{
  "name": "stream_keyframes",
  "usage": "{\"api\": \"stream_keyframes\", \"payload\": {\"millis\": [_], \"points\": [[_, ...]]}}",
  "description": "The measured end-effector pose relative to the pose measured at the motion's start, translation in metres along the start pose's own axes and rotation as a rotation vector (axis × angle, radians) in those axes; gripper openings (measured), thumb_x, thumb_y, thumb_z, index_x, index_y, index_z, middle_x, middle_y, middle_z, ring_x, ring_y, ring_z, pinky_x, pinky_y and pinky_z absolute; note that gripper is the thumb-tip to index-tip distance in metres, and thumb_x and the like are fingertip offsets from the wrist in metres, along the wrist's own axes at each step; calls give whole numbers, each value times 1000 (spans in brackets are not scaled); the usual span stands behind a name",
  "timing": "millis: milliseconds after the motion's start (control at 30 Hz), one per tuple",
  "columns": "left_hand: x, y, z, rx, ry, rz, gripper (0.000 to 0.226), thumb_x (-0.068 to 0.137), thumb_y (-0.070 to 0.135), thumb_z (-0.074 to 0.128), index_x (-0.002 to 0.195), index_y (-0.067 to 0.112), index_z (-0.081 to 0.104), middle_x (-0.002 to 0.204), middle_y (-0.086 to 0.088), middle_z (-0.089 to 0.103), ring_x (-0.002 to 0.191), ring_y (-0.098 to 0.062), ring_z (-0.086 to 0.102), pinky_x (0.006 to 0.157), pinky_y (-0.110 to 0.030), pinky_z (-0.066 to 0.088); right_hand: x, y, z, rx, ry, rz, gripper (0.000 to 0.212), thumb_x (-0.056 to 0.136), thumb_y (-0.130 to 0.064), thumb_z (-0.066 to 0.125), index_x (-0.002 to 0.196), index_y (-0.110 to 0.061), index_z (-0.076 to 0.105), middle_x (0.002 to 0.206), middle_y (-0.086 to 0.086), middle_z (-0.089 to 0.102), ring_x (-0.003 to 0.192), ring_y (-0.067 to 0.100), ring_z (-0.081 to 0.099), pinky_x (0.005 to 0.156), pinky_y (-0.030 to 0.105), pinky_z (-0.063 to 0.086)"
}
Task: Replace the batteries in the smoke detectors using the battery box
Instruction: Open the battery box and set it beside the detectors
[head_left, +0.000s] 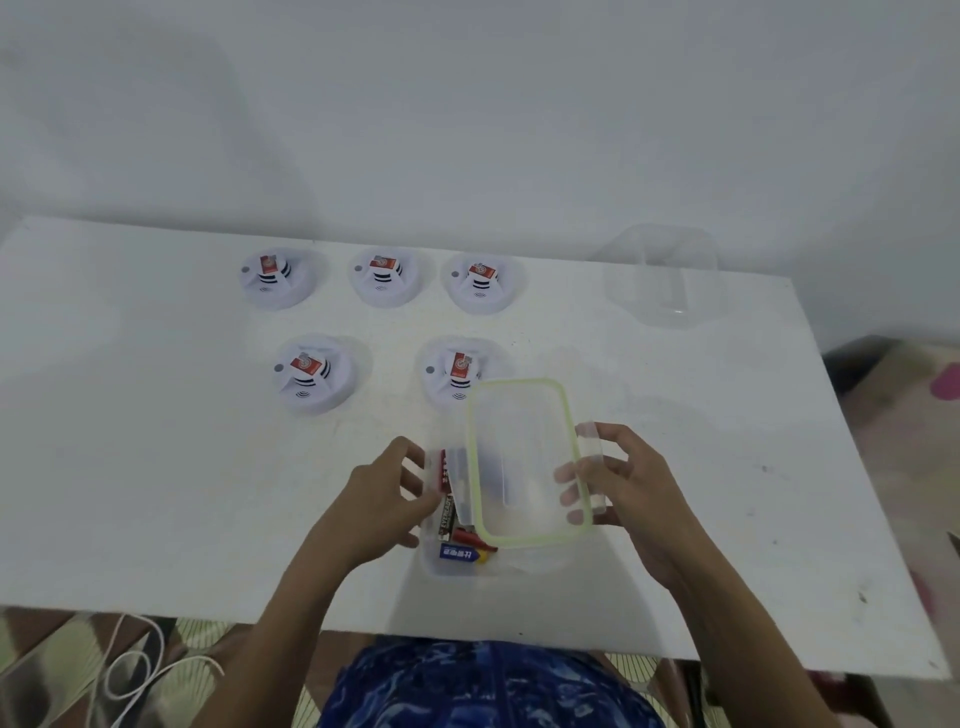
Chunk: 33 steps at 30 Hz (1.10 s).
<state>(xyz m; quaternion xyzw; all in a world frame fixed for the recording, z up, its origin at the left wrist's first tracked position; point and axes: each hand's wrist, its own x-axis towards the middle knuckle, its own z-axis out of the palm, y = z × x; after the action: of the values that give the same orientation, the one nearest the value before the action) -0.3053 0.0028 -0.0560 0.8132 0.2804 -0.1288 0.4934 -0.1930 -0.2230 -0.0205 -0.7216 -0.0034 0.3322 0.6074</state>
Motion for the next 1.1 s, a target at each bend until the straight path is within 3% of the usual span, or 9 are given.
{"api": "stream_keyframes", "payload": {"millis": [300, 633, 867, 1100], "points": [[17, 44, 52, -72, 72, 43, 25, 86, 24, 63, 109, 20, 53, 89, -2, 64, 72, -16, 69, 55, -24, 58, 4, -1, -68, 3, 97, -20, 32, 93, 1, 46, 117, -17, 54, 80, 11, 71, 64, 22, 61, 58, 33, 56], [95, 123, 71, -38, 216, 117, 27, 90, 21, 58, 115, 19, 51, 93, -6, 67, 72, -21, 71, 66, -46, 60, 47, -38, -160, 23, 253, -128, 34, 91, 2, 46, 117, -18, 53, 88, 16, 70, 64, 22, 61, 55, 30, 55], [174, 168, 74, 67, 319, 129, 28, 91, 17, 52, 119, 15, 50, 85, -8, 70, 71, -26, 70, 70, -46, 59, 114, -66, -232, 47, 420, -138, 38, 88, 5, 42, 121, -13, 49, 83, 14, 64, 60, 22, 54, 56, 32, 54], [248, 197, 72, 116, 370, 76, 31, 90, 14, 47, 121, 9, 49, 86, -14, 70, 70, -29, 70, 76, -45, 58, 196, -72, -291, -40, 511, -23, 45, 85, 8, 44, 128, -6, 43, 98, 20, 57, 53, 18, 47, 54, 29, 45]]}}
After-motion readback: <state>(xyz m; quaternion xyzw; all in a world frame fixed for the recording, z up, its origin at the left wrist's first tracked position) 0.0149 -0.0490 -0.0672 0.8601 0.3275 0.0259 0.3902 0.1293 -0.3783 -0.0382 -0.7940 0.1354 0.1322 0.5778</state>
